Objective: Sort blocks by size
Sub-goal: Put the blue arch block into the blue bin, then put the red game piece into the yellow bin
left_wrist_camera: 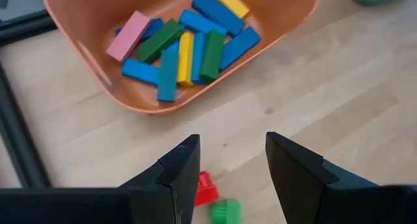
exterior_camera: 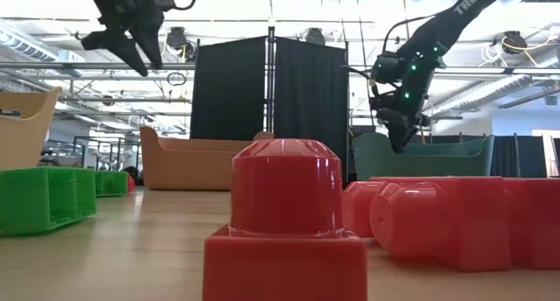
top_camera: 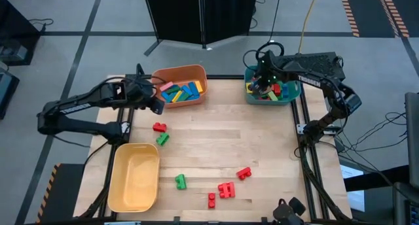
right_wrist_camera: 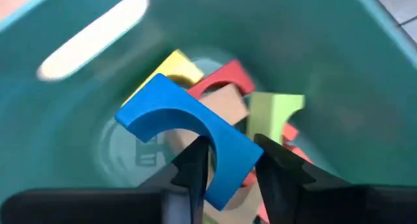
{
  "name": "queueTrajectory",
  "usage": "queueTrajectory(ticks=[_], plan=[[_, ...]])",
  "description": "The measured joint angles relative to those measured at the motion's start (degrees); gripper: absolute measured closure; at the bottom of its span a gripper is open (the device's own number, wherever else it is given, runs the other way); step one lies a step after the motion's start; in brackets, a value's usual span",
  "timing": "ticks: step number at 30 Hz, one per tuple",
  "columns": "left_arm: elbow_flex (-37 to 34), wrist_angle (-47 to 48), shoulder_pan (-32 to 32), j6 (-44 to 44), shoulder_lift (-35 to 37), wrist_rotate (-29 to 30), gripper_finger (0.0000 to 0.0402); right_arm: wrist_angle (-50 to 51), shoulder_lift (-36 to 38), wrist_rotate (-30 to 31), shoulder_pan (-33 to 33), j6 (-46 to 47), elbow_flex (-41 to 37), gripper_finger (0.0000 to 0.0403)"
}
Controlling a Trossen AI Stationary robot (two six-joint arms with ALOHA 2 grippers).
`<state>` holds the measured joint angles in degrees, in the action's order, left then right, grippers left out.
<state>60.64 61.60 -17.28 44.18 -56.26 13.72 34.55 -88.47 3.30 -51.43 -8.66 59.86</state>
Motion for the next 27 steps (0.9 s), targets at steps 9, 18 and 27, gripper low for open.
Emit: queueTrajectory(ticks=[9, 18, 27], plan=[[0.0, 2.04, 0.0, 0.46, -4.08, -1.55, 0.023, -0.57, 0.0, 0.14, -2.5, 2.07, 0.09, 0.0231], [0.0, 2.05, 0.0, 0.44, -6.23, -3.21, 0.023, -2.67, 6.38, -0.32, -0.7, 6.48, 0.09, 0.0189], [-0.01, 2.38, 0.22, -9.58, -6.35, -4.49, 0.023, -7.98, 19.17, -3.66, 5.45, 12.29, 0.2, 0.0189]])
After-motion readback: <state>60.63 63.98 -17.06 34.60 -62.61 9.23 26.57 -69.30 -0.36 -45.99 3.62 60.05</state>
